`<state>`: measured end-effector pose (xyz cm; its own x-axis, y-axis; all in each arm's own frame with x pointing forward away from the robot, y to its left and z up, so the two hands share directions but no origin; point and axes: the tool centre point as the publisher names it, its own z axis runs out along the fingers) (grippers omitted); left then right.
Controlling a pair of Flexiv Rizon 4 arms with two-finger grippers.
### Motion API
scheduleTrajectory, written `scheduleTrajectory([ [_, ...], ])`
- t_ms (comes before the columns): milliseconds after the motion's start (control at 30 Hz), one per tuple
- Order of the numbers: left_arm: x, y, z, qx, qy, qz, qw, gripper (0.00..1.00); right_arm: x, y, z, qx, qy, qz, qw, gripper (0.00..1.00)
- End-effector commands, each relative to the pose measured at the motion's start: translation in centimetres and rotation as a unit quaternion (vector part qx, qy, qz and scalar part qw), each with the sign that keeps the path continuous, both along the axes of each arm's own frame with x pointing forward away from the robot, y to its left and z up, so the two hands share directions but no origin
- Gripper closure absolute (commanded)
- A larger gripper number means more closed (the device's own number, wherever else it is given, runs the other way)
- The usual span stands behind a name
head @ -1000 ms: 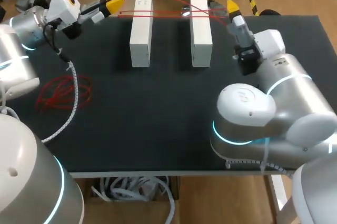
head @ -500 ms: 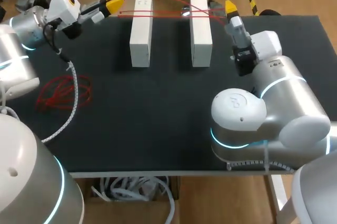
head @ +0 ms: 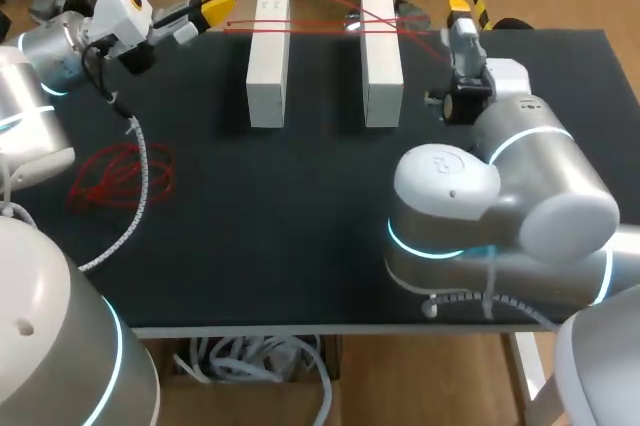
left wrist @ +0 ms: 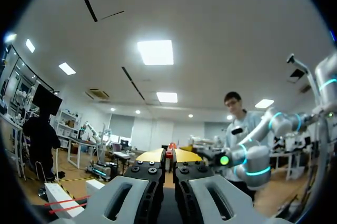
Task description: Grab the tape and strap the tape.
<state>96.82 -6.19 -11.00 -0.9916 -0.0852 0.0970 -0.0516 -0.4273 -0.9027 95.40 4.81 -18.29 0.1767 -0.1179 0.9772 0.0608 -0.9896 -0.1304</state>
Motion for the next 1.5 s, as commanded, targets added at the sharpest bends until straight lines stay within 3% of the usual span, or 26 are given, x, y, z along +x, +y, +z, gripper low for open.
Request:
scheduleTrajectory([
  [33, 0.0, -0.1, -0.1, -0.001, -0.001, 0.001, 1.0, 1.0, 0.5, 0.6, 0.2, 0.021, -0.006, -0.012, 1.0, 0.0],
  [600, 0.0, -0.1, -0.1, -0.001, -0.001, 0.001, 1.0, 1.0, 1.6, 0.4, 0.4, 0.118, -0.011, -0.072, 0.99, 0.0],
  [1500, 0.0, -0.1, -0.1, -0.001, -0.001, 0.001, 1.0, 1.0, 1.9, -2.2, 4.4, 0.147, -0.059, -0.12, 0.98, 0.0],
])
